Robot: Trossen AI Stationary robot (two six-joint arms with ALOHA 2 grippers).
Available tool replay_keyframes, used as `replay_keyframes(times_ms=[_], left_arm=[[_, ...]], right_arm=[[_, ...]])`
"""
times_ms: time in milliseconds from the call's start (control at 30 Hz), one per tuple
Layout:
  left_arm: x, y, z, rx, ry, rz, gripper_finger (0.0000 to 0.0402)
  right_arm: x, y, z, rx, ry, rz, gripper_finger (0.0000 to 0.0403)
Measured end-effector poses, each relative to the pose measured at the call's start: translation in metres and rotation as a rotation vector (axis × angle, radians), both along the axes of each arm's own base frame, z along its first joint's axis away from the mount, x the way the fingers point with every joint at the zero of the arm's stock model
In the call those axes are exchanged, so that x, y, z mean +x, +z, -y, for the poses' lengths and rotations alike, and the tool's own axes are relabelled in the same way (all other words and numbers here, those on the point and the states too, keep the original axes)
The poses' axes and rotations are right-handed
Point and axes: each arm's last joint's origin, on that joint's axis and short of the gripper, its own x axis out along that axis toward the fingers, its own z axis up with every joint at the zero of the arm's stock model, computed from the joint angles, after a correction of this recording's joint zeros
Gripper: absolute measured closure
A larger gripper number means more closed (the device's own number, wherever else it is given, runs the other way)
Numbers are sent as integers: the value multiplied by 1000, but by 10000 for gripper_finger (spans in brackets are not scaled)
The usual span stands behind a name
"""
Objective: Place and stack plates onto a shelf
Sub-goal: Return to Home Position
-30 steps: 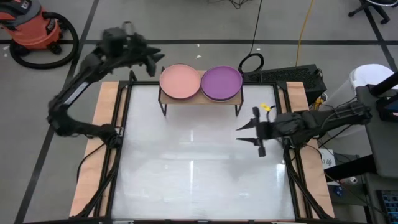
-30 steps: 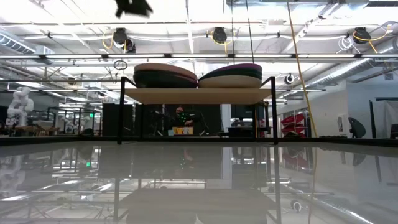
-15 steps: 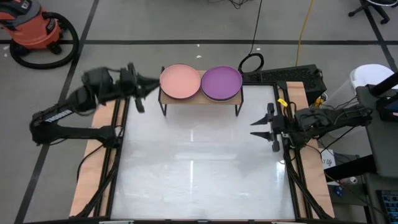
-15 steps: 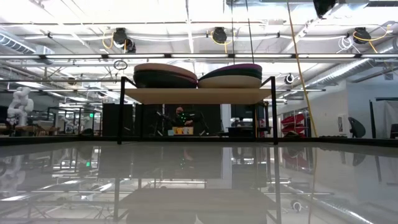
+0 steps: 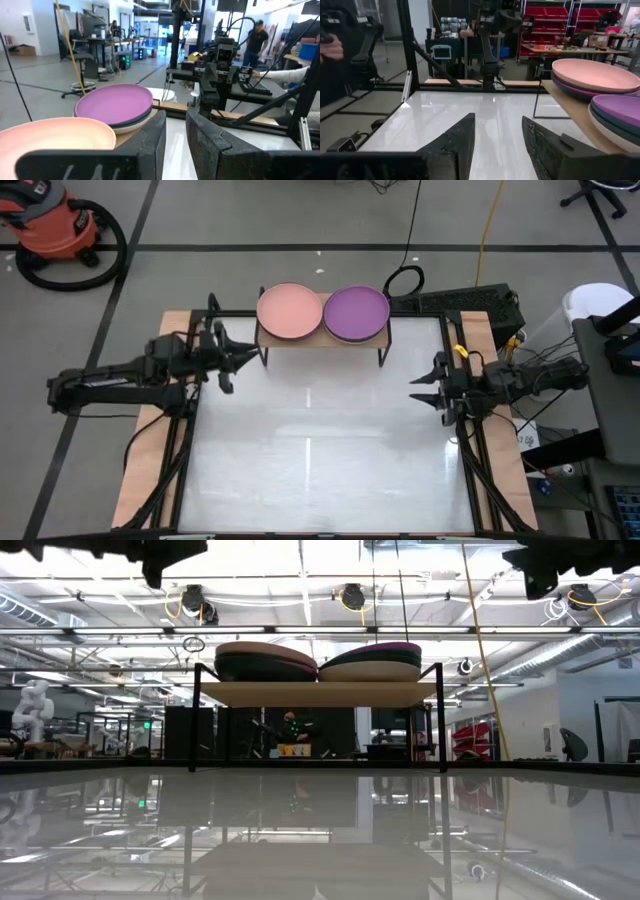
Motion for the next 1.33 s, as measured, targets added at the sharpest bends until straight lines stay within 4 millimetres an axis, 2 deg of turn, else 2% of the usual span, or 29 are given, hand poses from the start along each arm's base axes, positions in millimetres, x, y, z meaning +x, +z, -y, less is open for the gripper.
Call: replay_keyframes(times_ms=[400, 800, 1033, 1133, 1333], left_arm=[[-12, -61, 9, 1, -45, 76, 323], [-18, -124, 11, -13, -58, 131, 323], [-16, -135, 11, -35, -56, 24, 323], [-16, -136, 11, -39, -56, 11, 323], [-16, -138, 11, -61, -57, -5, 323]], right_arm=[[-13, -34, 3, 14, 0, 51, 259], [-11, -68, 3, 6, 1, 19, 259], [-5, -90, 1, 4, 1, 9, 259], [-4, -86, 1, 11, 4, 79, 259], [-3, -84, 1, -10, -21, 102, 259]])
